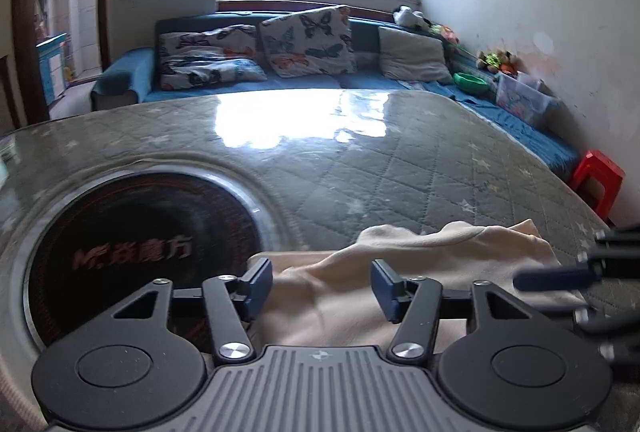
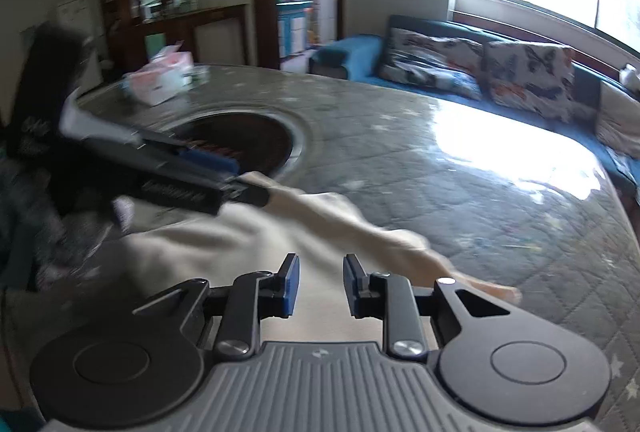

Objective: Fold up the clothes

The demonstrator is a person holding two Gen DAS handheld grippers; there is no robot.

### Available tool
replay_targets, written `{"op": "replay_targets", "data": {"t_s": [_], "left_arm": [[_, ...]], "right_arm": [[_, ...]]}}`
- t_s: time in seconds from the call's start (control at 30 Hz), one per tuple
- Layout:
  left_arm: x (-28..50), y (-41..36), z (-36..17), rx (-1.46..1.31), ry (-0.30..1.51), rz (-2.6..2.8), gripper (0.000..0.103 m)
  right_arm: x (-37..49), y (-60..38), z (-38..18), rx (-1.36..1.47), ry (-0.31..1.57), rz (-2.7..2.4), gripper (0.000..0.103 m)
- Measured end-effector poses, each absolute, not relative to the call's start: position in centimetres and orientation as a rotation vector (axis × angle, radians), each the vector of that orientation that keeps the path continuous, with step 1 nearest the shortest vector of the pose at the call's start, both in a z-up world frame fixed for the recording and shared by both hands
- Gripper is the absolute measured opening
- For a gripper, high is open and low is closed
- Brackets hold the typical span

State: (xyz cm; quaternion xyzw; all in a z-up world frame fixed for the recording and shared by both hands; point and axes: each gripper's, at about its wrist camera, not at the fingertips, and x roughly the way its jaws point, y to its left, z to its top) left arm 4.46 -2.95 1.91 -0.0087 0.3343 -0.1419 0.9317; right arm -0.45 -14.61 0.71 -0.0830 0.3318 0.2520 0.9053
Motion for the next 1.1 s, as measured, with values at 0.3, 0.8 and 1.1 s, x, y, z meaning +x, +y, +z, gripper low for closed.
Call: {"op": "replay_targets", "data": {"t_s": [0.3,0.8,1.1], "left_arm": [[1.2,0.0,0.4,-0.013,0.703,-0.243,0.061],[-2.2,1.7,0.3,0.005,0.675,-0.282,0.061],[-2.3,2.6,0.2,0.005,0.667,-0.273,0.063]], "right_arm": [[-3.6,-11.0,-0.9,-0.245,0.697,0.602,0.029],[-3.0,-7.6,0.0,-0.289,0.661,0.649,0.028],[-2.5,-6.4,-1.4,-0.323,0.701,0.657,0.028]]}}
